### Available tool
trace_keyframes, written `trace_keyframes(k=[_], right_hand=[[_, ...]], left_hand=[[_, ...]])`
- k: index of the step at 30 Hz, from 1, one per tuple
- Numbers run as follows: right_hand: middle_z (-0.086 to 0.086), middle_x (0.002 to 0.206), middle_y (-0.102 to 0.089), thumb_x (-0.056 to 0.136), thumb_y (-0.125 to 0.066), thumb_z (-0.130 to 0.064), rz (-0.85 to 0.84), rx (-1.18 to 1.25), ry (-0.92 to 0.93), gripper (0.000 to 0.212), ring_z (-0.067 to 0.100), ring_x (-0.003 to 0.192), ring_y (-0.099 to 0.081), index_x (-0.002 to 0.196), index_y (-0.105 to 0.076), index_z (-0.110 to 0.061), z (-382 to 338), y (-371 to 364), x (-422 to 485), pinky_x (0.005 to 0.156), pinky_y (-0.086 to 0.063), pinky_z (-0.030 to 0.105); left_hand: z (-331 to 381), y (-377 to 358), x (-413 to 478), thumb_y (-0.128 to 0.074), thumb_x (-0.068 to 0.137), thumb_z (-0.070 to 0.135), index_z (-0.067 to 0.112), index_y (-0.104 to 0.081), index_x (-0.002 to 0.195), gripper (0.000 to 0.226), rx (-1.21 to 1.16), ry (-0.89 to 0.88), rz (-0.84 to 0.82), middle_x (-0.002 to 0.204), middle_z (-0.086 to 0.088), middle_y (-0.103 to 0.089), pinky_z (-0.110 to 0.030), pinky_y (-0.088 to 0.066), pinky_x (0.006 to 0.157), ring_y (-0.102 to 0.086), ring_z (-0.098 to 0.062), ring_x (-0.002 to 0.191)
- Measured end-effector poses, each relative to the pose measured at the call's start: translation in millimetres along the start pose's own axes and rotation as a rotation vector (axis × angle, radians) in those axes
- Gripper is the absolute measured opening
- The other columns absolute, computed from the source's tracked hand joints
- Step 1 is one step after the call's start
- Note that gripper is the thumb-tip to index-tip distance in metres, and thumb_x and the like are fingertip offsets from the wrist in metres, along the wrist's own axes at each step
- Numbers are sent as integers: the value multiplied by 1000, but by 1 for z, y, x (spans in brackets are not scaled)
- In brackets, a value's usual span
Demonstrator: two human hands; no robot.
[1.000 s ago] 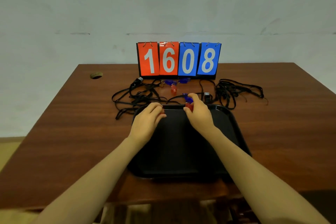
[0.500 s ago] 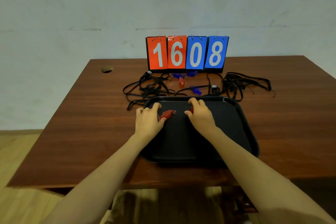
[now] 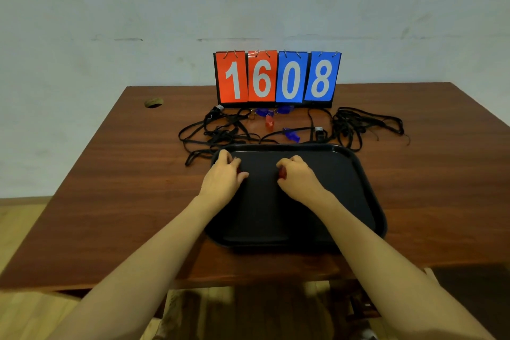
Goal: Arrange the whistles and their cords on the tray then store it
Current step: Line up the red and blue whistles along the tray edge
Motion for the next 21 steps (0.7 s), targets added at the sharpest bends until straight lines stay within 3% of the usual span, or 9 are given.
trace_keyframes(k=[5, 9, 14, 21], right_hand=[[9, 134, -43, 90, -61, -15, 3, 17, 42, 47, 26, 123, -46, 135, -47, -15, -23, -5, 15, 100, -42, 33], [9, 136, -42, 90, -60, -18, -19, 38, 75, 50, 27, 126, -45, 137, -46, -15, -44, -15, 25, 102, -41, 35], [9, 145, -35, 89, -62, -18, -123, 41, 90, 60, 28, 131, -41, 144, -39, -17, -56, -24, 32, 107, -38, 36], [9, 141, -35, 88, -65, -20, -109, 23, 90, 60, 29, 128, -44, 142, -40, -19, -57, -23, 39, 106, -39, 36]], left_hand=[[-9, 12, -4, -55, 87, 52, 15, -37, 143, 69, 4, 15, 38, 138, -6, -33, -37, -40, 103, -42, -27, 125], [-8, 17, -8, -54, 89, 46, 19, -43, 140, 59, 109, -104, 63, 141, -1, -38, -36, -27, 109, -35, -22, 130], [-11, 16, -1, -45, 97, 36, 18, -47, 138, 45, 93, -88, 70, 143, -2, -42, -33, -27, 109, -43, -24, 128], [-17, 18, 13, -50, 95, 19, 15, -49, 135, 40, 95, -91, 75, 145, -3, -46, -34, -28, 109, -45, -26, 129]])
Point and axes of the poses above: each hand's wrist, its own x-axis towards the middle knuckle, its own y-axis out of the back of the hand, z = x × y, the point moved 10 cm from there along x, towards the middle knuckle
